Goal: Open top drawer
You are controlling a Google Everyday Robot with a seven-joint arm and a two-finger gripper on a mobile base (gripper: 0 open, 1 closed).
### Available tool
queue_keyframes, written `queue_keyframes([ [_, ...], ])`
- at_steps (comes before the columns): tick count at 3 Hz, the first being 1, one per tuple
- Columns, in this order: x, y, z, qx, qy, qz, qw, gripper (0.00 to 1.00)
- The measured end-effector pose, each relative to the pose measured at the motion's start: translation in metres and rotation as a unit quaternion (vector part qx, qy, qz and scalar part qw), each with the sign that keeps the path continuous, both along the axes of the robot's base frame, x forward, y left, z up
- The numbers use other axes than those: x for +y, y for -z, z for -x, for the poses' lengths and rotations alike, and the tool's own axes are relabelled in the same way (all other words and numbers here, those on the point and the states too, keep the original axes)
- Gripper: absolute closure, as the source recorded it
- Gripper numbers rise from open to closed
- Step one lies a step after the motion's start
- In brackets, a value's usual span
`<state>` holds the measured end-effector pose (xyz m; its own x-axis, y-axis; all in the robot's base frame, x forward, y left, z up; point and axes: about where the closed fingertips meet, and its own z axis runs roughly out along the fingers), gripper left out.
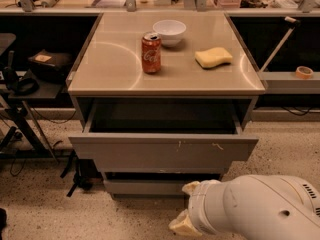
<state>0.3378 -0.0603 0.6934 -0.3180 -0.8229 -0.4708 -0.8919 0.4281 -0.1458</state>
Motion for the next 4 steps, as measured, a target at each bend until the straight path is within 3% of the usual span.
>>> queue_keyframes([
  [1, 0.000, 0.000, 0.000, 0.000, 0.000, 0.000, 1.0000, 0.00],
  [2, 0.000, -0.002, -0.018, -0.004, -0.002, 0.005, 1.0000, 0.00],
  [3, -0.003, -0.007, -0.076, -0.005, -0.009, 0.012, 0.9999, 0.00],
  [4, -0.012, -0.007, -0.148, -0.010, -0.039, 0.023, 0.9989, 0.00],
])
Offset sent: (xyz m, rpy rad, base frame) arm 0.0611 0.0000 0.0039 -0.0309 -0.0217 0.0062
